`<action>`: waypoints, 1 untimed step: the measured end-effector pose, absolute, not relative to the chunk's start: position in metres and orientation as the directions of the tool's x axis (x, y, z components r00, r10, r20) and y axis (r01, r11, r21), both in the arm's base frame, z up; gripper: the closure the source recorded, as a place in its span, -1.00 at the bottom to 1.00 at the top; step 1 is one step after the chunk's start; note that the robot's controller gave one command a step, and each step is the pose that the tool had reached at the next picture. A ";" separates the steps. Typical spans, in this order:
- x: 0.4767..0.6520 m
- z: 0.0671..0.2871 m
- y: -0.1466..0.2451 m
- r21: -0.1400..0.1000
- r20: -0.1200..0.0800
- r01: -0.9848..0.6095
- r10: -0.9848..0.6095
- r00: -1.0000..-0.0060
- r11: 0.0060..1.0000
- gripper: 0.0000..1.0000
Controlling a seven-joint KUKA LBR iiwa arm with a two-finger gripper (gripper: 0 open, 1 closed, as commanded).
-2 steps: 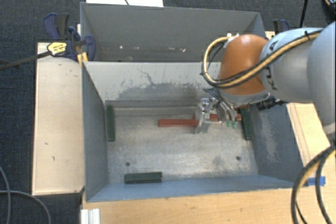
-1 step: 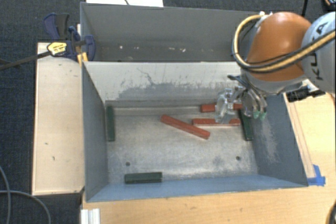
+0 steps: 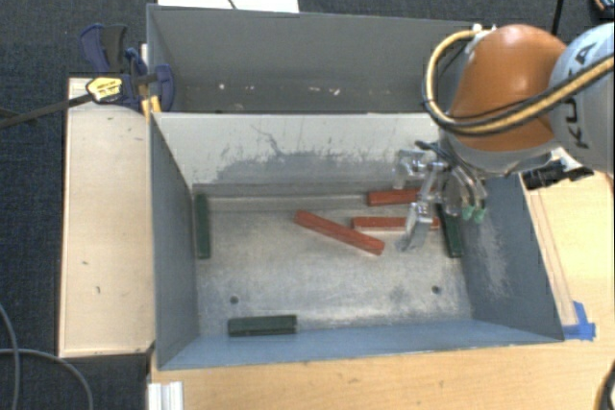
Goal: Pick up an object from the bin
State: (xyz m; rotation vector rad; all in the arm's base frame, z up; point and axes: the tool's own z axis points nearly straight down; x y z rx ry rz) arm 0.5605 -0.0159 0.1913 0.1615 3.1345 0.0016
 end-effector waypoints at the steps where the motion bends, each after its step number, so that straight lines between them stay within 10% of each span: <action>1: 0.572 0.084 -0.044 0.000 0.004 0.147 0.147 -0.989 0.989 -1.00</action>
Offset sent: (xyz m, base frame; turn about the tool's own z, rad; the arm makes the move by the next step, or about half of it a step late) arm 0.0122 -0.0274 -0.1033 0.0398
